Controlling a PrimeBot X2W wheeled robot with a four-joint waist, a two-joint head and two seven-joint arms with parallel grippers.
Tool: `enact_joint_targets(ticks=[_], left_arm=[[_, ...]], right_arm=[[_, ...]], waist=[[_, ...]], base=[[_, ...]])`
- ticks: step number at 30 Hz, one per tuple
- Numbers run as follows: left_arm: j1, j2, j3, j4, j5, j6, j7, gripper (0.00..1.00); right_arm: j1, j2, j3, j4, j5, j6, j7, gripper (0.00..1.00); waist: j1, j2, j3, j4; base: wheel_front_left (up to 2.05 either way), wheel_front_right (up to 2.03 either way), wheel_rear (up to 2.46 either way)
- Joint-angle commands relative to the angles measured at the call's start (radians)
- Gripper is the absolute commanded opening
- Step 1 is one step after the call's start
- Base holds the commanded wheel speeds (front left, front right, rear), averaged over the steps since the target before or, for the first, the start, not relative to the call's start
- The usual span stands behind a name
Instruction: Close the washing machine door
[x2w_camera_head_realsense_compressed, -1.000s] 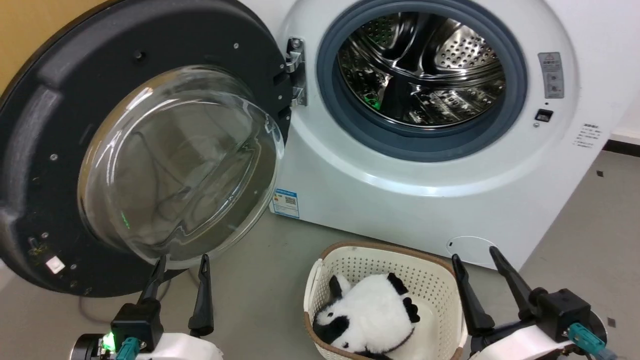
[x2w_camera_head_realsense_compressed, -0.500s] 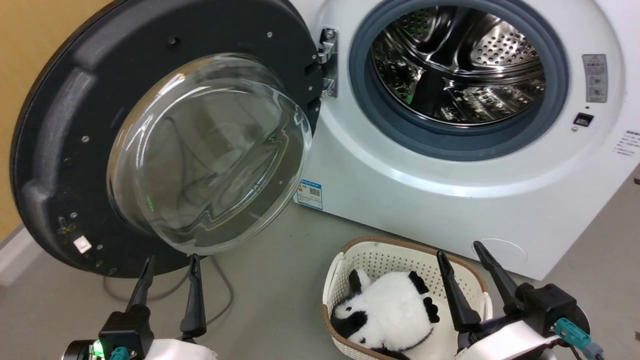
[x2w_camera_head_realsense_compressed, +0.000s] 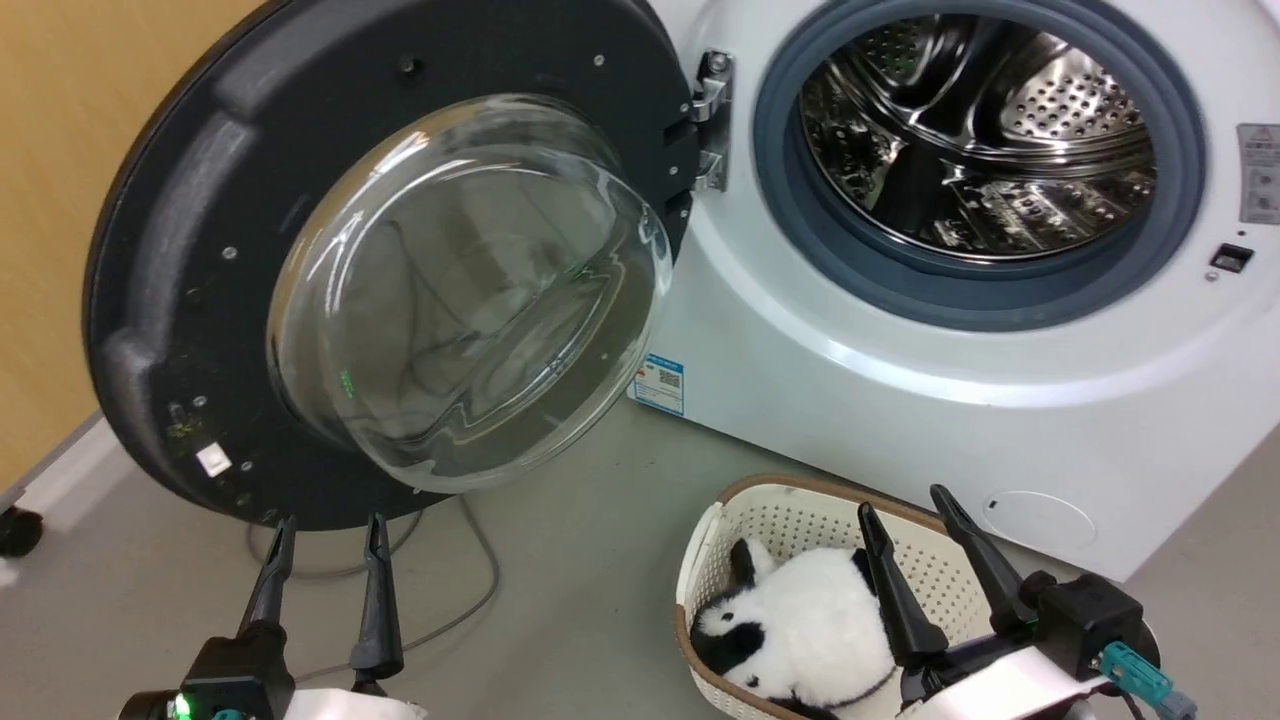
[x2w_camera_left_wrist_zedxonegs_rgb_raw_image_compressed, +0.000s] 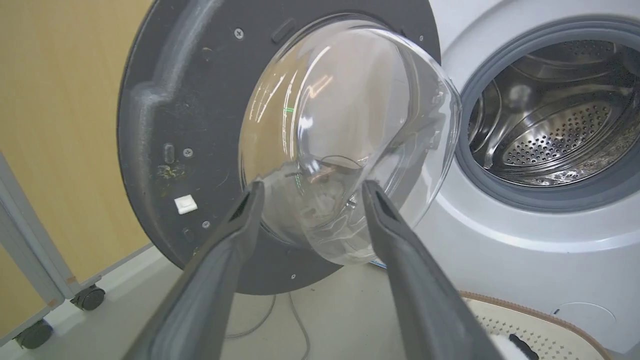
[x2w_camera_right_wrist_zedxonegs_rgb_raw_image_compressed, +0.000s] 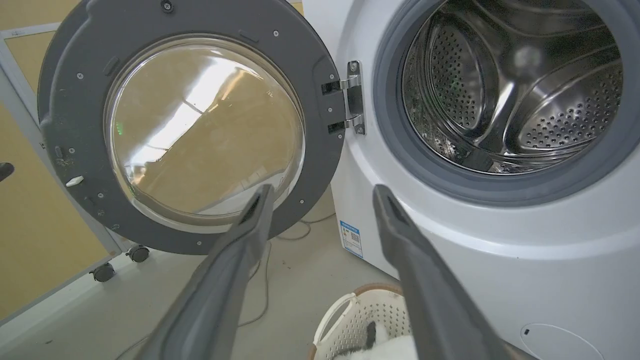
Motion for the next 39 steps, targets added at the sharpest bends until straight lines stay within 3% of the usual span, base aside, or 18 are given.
enact_joint_targets(ticks=[1,23,36,37,38,39], left_arm=[[0.012,0.0,0.002,-0.006,-0.007,0.004,-0.011,1.0],[0.038,0.0,0.021,-0.036,-0.029,0.022,-0.057,1.0],[0.018,0.0,0.064,-0.075,-0.058,0.008,-0.058,1.0],[0.011,0.0,0.079,-0.086,-0.06,0.003,-0.058,0.45],[0.003,0.003,0.093,-0.1,-0.056,-0.009,-0.058,0.0],[0.003,0.003,0.093,-0.1,-0.056,-0.009,-0.058,0.0]], right_arm=[[-0.02,0.002,0.009,0.005,0.012,0.001,-0.012,1.0],[-0.042,0.002,0.07,0.033,0.052,0.001,-0.058,1.0],[-0.029,-0.005,0.062,0.02,0.043,0.001,-0.058,1.0],[-0.027,-0.005,0.062,0.017,0.04,0.001,-0.058,1.0],[-0.025,-0.006,0.061,0.014,0.037,0.001,-0.058,1.0],[-0.025,-0.006,0.061,0.014,0.037,0.001,-0.058,1.0]], waist=[[0.0,-0.0001,0.0,0.011],[0.0,-0.0001,0.007,0.107],[0.0,-0.0001,0.013,0.106],[0.0,-0.0001,0.016,0.106],[0.0,-0.0001,0.02,0.106],[0.0,-0.0001,0.02,0.106]], base=[[0.0,0.0,0.0],[0.0,0.0,0.0],[0.0,0.0,0.0],[0.0,0.0,0.0],[0.0,0.0,0.0],[0.0,0.0,0.0]])
